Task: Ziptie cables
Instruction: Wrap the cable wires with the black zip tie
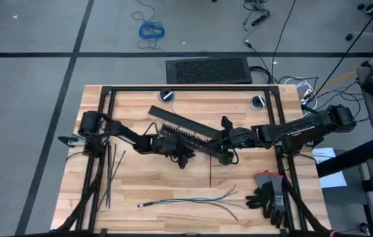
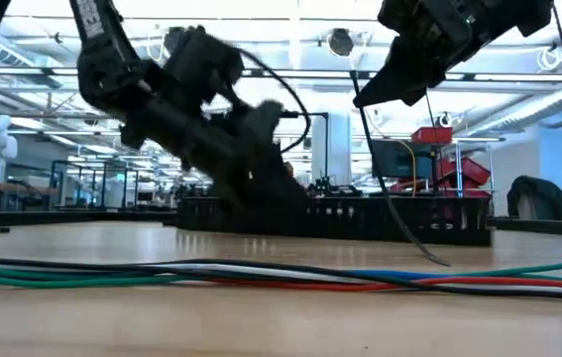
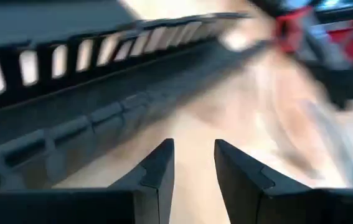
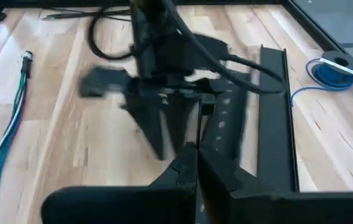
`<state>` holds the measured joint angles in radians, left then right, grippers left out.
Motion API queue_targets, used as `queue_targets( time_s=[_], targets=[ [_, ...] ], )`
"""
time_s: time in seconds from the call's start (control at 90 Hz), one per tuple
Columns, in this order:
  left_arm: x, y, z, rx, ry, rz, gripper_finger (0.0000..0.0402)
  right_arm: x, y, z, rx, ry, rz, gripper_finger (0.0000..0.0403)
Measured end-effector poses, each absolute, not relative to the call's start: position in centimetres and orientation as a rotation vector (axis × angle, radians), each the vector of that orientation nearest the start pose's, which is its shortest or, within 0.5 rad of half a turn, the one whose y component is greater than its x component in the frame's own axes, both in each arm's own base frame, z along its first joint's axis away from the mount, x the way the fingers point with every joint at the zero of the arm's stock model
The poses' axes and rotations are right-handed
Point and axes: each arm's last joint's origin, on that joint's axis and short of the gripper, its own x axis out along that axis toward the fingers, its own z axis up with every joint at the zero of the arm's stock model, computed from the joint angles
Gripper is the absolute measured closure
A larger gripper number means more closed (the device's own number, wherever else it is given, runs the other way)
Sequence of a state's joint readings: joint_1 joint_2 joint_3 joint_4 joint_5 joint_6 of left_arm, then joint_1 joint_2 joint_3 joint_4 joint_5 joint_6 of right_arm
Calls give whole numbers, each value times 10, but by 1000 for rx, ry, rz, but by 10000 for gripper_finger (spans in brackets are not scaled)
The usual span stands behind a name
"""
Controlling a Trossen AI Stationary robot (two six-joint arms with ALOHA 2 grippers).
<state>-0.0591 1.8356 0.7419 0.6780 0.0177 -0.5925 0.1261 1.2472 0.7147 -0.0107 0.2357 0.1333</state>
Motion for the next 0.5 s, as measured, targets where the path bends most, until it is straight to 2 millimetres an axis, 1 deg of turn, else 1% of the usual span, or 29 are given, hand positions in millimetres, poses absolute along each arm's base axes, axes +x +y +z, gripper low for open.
queue_targets(
  time_s=[0.067,0.133,0.233,0.356,0.433,0.5],
  targets=[
    [337,-30,147,-544,425,23,290,260,26,233,30,508,-140,403],
    [329,-37,161,-502,450,42,290,262,26,237,17,462,-132,403],
    [309,-46,173,-470,565,97,290,264,27,242,-21,407,-119,403],
    [289,-65,177,-503,702,112,290,267,27,241,-45,381,-112,403],
    [281,-81,175,-512,755,93,290,271,28,234,-46,357,-97,403],
    [275,-93,172,-464,788,66,290,278,30,227,-42,304,-61,403]
  ],
)
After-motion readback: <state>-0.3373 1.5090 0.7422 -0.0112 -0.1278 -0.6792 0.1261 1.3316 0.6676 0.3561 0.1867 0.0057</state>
